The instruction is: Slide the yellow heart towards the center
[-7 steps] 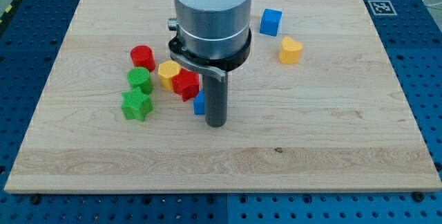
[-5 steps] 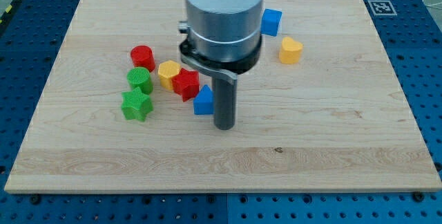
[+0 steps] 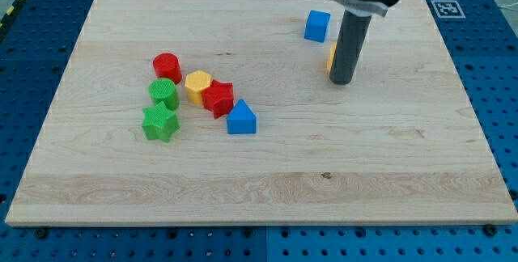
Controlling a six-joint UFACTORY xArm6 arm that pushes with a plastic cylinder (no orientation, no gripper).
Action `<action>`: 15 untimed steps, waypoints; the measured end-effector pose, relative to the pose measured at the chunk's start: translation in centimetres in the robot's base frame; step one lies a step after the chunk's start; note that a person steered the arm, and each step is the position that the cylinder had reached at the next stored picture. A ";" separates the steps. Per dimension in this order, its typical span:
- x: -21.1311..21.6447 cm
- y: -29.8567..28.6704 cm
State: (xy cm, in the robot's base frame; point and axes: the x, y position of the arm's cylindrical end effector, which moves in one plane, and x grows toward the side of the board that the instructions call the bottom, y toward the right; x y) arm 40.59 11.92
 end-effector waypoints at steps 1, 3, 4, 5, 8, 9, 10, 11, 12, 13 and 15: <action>-3.0 0.6; -5.0 4.7; -8.6 5.9; -11.3 5.9; -7.9 3.3; -6.9 2.6; -6.3 1.5; -5.9 0.3; -5.5 -0.8; -5.1 -2.0; -4.2 -4.6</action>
State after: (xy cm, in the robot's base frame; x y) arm 36.41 7.34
